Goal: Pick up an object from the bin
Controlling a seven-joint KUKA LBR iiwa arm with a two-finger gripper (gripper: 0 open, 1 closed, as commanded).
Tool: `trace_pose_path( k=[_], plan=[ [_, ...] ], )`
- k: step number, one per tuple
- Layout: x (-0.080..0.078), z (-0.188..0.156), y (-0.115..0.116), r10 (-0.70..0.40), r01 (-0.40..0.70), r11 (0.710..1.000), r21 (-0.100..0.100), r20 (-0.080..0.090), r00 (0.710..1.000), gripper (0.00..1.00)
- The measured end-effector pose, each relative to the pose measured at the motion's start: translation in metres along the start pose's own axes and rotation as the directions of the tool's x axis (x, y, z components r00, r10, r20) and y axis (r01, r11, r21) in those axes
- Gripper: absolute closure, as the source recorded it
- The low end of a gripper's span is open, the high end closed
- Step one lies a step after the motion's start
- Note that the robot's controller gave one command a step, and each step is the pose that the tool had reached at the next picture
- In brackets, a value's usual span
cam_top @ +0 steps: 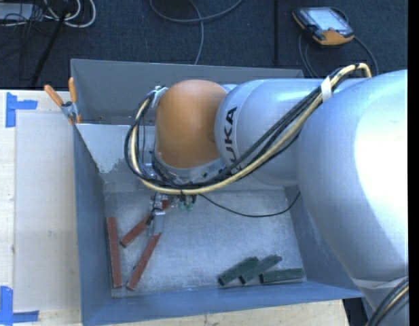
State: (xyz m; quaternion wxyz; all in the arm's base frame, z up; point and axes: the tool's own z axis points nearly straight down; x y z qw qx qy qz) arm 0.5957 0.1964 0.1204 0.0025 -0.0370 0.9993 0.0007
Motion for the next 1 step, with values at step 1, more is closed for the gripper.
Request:
trace_pose_path(
  k=[1],
  plan=[
    [-0.0130, 0.0445, -0.0052, -0.084, 0.084, 0.996, 0.001, -0.005, 0.996, 0.00]
  ],
)
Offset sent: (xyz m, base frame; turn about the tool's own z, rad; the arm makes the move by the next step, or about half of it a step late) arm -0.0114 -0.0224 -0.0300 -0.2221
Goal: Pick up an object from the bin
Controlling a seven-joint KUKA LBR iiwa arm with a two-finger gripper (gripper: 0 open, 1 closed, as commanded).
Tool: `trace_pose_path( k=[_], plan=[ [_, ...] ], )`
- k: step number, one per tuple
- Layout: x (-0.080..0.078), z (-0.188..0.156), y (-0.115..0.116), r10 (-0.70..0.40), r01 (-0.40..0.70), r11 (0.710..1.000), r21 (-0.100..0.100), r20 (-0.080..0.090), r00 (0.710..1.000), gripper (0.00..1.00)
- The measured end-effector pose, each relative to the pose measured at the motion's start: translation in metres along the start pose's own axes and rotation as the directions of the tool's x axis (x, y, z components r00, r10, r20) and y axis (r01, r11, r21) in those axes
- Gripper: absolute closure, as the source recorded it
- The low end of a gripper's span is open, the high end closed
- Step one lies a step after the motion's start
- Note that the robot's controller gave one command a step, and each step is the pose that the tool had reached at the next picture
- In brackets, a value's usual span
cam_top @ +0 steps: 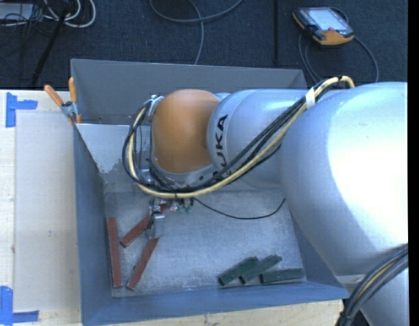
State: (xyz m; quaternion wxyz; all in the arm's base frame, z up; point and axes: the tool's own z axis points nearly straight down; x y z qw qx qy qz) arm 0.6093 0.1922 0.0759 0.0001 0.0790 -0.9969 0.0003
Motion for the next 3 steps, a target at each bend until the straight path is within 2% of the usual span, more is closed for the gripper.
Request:
trace_pose_path(
  k=[1, 2, 3],
  plan=[
    [0.021, -0.006, -0.009, -0.117, 0.117, 0.993, -0.001, -0.004, 0.993, 0.00],
    [0.060, 0.007, -0.032, -0.398, 0.398, 0.917, -0.002, -0.002, 0.917, 1.00],
    [0.060, 0.007, -0.033, -0.397, 0.397, 0.918, -0.002, -0.002, 0.918, 1.00]
  ],
)
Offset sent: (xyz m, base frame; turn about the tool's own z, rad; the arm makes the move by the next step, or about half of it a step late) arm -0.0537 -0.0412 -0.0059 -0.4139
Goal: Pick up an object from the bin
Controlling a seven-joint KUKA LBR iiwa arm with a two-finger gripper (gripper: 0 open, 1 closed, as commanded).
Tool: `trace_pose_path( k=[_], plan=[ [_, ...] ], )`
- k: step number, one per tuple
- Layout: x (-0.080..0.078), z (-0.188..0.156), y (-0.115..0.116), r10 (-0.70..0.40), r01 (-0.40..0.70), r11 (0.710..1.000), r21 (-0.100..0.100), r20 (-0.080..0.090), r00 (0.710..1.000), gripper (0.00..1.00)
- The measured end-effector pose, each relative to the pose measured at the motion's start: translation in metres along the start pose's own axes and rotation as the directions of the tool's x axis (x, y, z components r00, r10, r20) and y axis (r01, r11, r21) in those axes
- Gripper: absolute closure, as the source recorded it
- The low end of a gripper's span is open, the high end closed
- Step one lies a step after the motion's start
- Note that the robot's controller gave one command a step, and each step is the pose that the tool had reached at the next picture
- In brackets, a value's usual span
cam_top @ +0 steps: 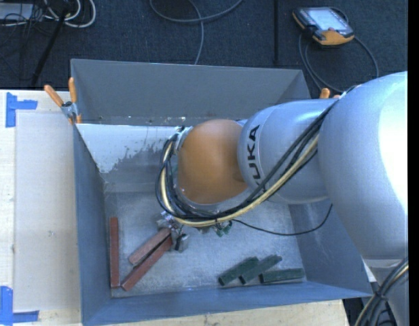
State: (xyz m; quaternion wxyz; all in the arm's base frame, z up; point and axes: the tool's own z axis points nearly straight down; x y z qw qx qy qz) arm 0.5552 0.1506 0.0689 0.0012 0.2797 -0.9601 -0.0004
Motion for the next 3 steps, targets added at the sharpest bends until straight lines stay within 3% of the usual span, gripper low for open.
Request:
trace_pose_path(
  k=[1, 2, 3],
  plan=[
    [-0.023, -0.068, -0.032, -0.019, 0.019, 1.000, 0.001, 0.003, 1.000, 1.00],
    [-0.023, -0.068, -0.032, -0.019, 0.019, 1.000, 0.000, 0.003, 1.000, 1.00],
    [0.000, -0.100, -0.027, -0.143, 0.143, 0.990, -0.002, -0.003, 0.990, 1.00]
  ],
)
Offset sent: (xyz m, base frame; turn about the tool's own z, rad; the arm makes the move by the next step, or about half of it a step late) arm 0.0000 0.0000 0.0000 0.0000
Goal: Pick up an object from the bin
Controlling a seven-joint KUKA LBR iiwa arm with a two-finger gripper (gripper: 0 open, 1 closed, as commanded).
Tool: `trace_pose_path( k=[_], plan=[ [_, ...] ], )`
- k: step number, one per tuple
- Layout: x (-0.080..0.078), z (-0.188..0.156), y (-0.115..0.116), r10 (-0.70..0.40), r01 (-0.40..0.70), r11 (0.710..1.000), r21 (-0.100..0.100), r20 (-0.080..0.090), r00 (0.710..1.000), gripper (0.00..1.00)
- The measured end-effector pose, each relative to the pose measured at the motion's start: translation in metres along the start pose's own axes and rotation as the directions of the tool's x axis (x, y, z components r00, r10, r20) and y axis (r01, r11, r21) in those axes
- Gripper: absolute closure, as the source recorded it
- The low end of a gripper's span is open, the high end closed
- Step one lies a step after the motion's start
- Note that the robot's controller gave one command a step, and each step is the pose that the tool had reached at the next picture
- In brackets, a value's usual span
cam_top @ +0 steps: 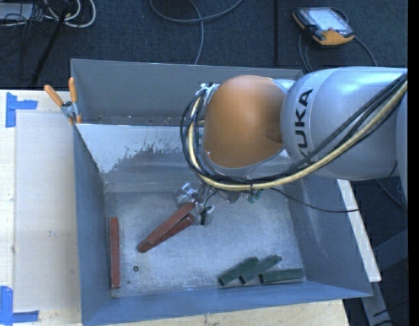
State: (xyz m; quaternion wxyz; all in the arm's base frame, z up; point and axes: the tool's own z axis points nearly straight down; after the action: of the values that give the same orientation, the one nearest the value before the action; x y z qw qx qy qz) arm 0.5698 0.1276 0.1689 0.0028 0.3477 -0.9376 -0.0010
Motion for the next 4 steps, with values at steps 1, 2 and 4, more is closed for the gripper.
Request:
trace_pose_path(
  k=[1, 2, 4],
  plan=[
    [0.006, -0.029, -0.016, 0.092, -0.092, 0.996, 0.002, 0.007, 0.996, 1.00],
    [0.022, -0.078, -0.001, 0.086, -0.086, 0.996, 0.003, 0.007, 0.996, 0.00],
    [0.015, -0.035, 0.027, 0.058, -0.058, 0.998, 0.007, 0.012, 0.998, 0.00]
  ],
)
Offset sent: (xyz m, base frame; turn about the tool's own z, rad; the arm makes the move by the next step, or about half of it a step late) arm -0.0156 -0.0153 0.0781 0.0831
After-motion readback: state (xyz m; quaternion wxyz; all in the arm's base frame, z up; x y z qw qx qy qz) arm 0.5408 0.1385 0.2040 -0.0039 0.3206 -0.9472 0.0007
